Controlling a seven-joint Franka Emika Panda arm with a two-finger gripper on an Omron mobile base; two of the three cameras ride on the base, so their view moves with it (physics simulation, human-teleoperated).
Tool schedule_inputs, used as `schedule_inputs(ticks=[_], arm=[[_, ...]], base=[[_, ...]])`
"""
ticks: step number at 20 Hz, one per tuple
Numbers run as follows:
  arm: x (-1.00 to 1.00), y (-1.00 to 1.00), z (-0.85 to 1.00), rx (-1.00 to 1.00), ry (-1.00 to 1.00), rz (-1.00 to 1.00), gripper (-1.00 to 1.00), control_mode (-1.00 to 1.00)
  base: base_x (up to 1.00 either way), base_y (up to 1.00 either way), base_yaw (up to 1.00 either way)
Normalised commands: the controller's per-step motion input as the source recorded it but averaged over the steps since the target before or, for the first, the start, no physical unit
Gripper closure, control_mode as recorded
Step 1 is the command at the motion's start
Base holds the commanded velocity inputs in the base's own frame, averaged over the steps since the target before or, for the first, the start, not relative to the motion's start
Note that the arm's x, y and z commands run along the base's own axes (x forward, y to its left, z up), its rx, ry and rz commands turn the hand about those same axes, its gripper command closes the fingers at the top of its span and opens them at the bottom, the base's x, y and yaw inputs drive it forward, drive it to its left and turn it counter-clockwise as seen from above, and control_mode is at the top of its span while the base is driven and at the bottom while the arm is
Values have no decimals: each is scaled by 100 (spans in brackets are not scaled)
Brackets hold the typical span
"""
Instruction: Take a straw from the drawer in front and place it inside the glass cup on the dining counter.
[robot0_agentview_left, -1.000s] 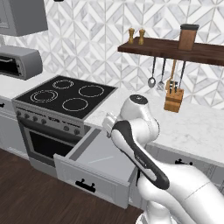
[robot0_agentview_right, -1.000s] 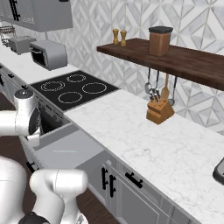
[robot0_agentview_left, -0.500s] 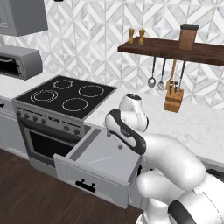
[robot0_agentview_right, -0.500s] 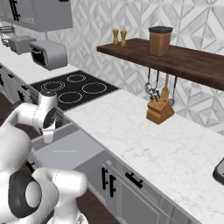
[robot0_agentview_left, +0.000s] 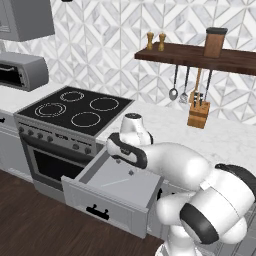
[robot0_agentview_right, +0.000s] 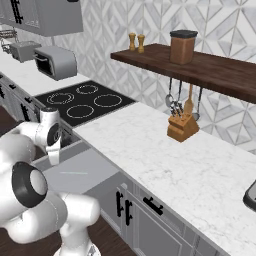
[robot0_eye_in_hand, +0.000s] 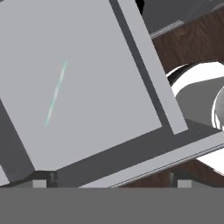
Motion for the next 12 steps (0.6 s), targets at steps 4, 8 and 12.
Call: schedule_inputs(ticks=[4, 8, 12], arm=[[17, -9, -53, 3, 0, 0, -100, -100], [28, -10, -47, 2, 0, 0, -100, -100], [26, -7, -37, 1, 0, 0, -100, -100]], base=[[0, 0, 0], [0, 0, 0], [0, 0, 0]])
